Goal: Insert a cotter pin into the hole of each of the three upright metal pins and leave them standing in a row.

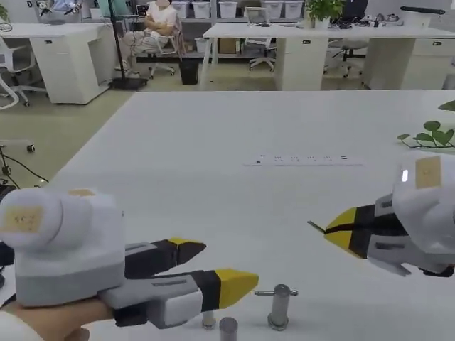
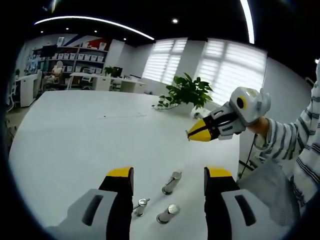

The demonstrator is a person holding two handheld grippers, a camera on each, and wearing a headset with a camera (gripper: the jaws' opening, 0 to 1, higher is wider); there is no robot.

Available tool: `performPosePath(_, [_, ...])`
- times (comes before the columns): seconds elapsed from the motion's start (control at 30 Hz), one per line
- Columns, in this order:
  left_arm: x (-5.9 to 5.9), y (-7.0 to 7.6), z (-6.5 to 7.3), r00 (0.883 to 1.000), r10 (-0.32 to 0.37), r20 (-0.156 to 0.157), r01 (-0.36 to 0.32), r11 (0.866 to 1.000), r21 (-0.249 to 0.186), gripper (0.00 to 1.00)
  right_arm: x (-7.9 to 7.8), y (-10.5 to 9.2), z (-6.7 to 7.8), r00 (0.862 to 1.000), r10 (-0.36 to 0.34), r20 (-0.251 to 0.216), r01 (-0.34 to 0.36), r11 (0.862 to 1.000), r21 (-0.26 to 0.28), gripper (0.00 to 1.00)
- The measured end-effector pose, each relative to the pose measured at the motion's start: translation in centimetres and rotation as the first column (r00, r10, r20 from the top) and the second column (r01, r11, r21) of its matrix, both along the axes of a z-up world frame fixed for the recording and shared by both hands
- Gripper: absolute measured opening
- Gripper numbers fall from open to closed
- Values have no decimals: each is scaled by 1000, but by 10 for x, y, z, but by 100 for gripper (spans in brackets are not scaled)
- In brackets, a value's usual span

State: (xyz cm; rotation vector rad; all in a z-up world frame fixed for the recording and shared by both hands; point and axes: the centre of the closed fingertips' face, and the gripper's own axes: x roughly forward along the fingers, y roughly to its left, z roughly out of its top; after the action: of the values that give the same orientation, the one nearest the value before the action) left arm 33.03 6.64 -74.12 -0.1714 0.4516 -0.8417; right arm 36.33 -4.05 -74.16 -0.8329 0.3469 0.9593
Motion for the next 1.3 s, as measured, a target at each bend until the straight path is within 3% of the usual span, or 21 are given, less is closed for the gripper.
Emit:
performPosePath(0.27, [-1,-22,10,998,-65,20,65,998,-27,55,-13,-5,5,998,0,63,2,1000,-31,2])
performPosePath(0.33, [-3,-27,10,997,-83,8,83,996,-33,53,-15,-5,6,997,5,75,-2,999,-38,2])
performPosePath(0.5, [-9,-35,5,992,-104,-66,99,993,-66,47,-22,-3,6,996,10,93,-6,999,-40,2])
performPosePath(0.77, [-12,-43,9,988,-120,-93,109,988,-110,38,-36,3,3,991,40,128,-30,997,-72,2])
performPosePath(0.97, [-12,-51,14,986,-135,-96,123,985,-121,29,-45,11,1,990,58,126,-52,997,-53,2])
performPosePath(1.1, [-16,-58,10,977,-162,-141,145,982,-121,26,-49,14,0,990,67,126,-61,997,-48,2])
performPosePath(1.3, [-20,-67,7,968,-186,-167,167,978,-122,21,-53,17,-2,988,77,133,-70,996,-53,2])
